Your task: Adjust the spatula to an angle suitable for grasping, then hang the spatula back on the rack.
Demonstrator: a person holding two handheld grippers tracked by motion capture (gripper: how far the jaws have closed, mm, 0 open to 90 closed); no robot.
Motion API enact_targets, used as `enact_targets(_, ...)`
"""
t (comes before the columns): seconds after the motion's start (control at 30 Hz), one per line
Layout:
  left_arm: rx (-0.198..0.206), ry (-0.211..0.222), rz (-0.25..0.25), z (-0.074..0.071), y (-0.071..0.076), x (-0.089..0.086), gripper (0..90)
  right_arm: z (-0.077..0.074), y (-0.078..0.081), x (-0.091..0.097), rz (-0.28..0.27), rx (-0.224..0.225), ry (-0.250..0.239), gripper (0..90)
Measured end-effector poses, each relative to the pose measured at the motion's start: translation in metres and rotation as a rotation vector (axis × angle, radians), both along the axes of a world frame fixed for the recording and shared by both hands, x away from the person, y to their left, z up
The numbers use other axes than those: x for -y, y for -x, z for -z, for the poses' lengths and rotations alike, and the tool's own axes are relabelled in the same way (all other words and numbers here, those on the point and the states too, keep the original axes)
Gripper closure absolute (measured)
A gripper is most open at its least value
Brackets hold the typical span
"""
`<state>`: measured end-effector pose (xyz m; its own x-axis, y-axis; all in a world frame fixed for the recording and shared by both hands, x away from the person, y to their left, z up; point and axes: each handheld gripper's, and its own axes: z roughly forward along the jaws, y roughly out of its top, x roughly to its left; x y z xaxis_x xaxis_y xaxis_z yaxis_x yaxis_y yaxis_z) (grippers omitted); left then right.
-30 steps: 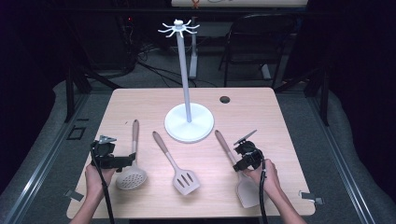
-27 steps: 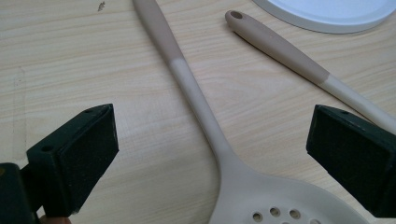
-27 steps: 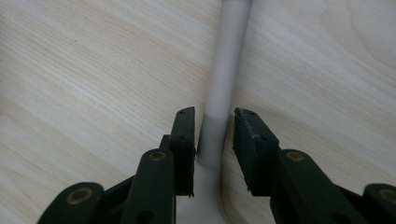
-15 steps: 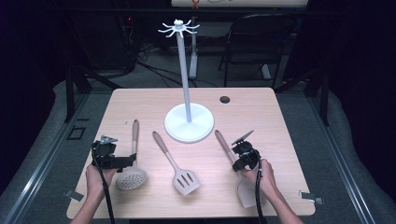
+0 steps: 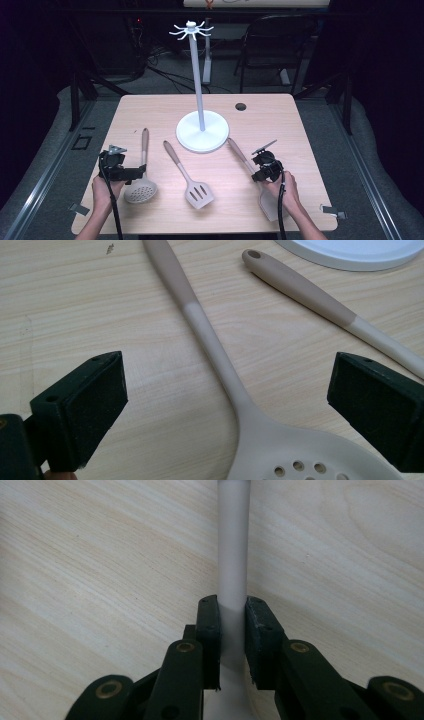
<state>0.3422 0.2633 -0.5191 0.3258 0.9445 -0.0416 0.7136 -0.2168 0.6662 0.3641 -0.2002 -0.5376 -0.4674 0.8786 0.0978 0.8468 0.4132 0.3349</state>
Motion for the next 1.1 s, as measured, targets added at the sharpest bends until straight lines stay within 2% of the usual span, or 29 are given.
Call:
enact_targets(0.2,0.003,0.001,0.006,-0.001,0.0,0.001,2.5,-0.012,0.006,0.005,-0.003,0.047,-0.053,78.4)
enact_targets(0.27,0.004,0.001,0.006,-0.001,0.0,0.001,2.5,-0.015,0.01,0.005,0.002,0.087,-0.076,78.4)
enact_targets(0.3,0.006,0.0,0.007,-0.001,0.0,0.001,2.5,-0.018,0.01,0.006,-0.009,0.085,-0.075,78.4)
enact_targets(0.33,0.006,-0.001,0.007,-0.001,0.0,0.001,2.5,-0.021,0.012,0.006,-0.018,0.1,-0.08,78.3)
enact_targets(0.37,0.006,0.0,0.008,-0.001,0.0,0.001,2.5,-0.025,0.014,0.004,-0.019,0.129,-0.111,78.4)
enact_targets(0.43,0.01,0.003,0.005,0.0,0.0,0.002,2.5,-0.026,0.015,0.004,-0.029,0.135,-0.099,78.4)
enact_targets(0.67,0.014,0.017,0.004,-0.002,0.001,0.002,2.6,-0.036,0.023,-0.004,-0.069,0.205,-0.141,78.3)
enact_targets(0.73,0.02,0.026,0.01,-0.003,0.002,0.003,2.7,-0.037,0.024,-0.005,-0.075,0.215,-0.134,78.4)
enact_targets(0.77,0.023,0.035,0.009,-0.004,0.002,0.004,2.7,-0.038,0.025,-0.006,-0.08,0.219,-0.148,78.3)
enact_targets(0.87,0.03,0.054,0.025,-0.007,0.003,0.009,2.7,-0.042,0.027,-0.008,-0.102,0.229,-0.14,78.4)
enact_targets(0.9,0.027,0.056,0.03,-0.008,0.003,0.011,2.7,-0.042,0.028,-0.009,-0.104,0.232,-0.156,78.4)
enact_targets(0.93,0.031,0.054,0.043,-0.01,0.003,0.014,2.7,-0.043,0.028,-0.009,-0.105,0.24,-0.142,78.3)
enact_targets(1.1,0.046,0.071,0.087,-0.018,0.003,0.031,2.9,-0.047,0.03,-0.014,-0.127,0.272,-0.168,78.4)
